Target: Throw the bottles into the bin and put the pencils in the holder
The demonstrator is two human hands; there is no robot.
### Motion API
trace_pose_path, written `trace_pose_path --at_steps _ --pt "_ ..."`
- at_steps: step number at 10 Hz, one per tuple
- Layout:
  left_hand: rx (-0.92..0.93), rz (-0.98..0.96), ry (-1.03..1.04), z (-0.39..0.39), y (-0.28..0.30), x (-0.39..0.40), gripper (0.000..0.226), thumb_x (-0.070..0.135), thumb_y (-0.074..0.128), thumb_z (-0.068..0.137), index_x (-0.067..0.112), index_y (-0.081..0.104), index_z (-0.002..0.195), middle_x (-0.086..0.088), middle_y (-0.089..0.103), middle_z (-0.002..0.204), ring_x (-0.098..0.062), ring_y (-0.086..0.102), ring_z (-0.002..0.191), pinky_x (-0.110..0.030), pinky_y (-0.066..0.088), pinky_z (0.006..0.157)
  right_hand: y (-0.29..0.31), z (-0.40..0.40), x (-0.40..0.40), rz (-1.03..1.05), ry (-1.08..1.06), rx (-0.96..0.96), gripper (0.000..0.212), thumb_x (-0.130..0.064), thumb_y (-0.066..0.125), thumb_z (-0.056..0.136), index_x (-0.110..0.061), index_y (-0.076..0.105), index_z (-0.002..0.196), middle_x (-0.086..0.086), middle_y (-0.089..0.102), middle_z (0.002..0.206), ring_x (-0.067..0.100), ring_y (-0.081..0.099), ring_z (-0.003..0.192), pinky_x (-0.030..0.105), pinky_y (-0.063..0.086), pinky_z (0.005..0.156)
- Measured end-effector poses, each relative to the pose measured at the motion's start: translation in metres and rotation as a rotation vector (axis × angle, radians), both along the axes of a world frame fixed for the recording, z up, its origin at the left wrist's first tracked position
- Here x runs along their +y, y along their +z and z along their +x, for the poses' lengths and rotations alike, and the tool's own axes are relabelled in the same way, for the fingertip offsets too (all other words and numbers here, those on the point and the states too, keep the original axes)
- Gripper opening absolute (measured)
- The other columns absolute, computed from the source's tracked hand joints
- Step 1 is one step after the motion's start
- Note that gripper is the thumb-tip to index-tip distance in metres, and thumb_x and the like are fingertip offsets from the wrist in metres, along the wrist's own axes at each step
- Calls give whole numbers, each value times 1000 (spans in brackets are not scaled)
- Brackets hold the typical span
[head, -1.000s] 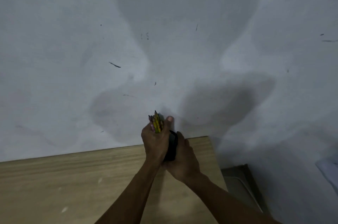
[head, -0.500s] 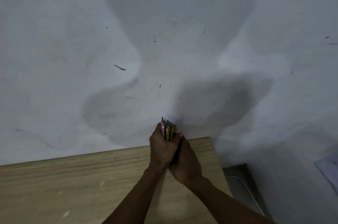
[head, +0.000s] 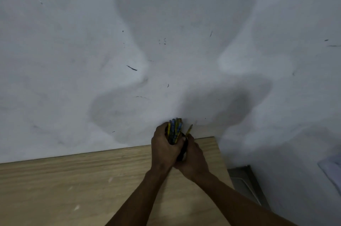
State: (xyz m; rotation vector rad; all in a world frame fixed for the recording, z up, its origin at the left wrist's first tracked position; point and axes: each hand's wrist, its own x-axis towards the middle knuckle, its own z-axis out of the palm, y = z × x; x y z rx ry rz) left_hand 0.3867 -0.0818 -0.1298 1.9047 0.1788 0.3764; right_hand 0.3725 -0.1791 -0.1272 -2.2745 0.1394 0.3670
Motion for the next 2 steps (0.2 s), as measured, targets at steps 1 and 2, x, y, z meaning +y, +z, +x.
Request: trace_pose_path --at_steps 1,2 --pt "-35 1 28 -7 6 6 65 20 86 70 7 58 127 3 61 114 -6 55 102 6 34 77 11 -5 -8 1 14 5 96 -30 81 60 -21 29 141 6 56 125 27 54 117 39 51 88" --pt "-25 -9 61 -21 21 10 77 24 87 69 4 51 134 -2 55 125 -8 48 113 7 29 84 33 -17 -16 30 11 17 105 -20 83 69 -14 17 150 11 50 137 29 45 128 28 40 86"
